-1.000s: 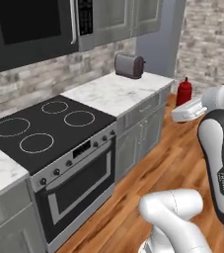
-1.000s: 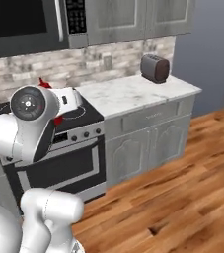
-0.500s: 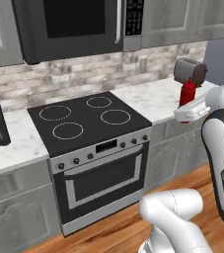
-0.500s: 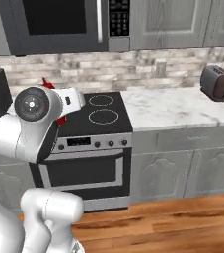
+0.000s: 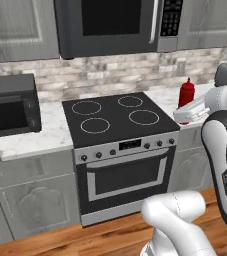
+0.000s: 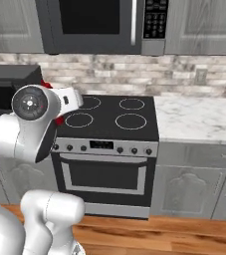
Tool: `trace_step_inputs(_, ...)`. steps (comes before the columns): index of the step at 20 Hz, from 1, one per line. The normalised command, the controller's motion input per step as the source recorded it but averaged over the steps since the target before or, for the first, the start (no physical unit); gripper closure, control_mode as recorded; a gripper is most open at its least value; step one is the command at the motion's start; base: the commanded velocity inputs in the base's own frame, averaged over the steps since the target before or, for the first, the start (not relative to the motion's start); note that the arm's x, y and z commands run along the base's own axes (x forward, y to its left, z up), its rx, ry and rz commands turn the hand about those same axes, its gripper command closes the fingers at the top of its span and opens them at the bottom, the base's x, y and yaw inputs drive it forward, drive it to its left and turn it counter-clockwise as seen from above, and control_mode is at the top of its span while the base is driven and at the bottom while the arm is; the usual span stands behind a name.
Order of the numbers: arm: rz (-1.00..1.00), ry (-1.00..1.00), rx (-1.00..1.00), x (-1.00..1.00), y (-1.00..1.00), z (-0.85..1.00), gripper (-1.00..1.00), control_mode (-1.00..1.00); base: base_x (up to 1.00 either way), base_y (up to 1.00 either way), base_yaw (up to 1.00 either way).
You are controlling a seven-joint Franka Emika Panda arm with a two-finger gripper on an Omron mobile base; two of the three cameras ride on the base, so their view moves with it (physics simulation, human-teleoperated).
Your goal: Take 2 condiments from the cabinet and move them on the counter near the stove.Make sure the condiments are lined up with each other, next to each other.
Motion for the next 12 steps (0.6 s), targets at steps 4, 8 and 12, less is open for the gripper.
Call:
trace_step_inputs(4, 0.0, 0.0, 0.0, 0.0, 0.0, 0.0, 1.0, 1.0, 0.04, -0.25, 0.1)
trace_step_inputs(8, 0.0, 0.0, 0.0, 0.0, 0.0, 0.0, 1.0, 1.0, 0.13, -0.34, 0.05)
trace_step_inputs(12, 0.0, 0.0, 0.0, 0.0, 0.0, 0.0, 1.0, 1.0, 0.15, -0.69, 0.05)
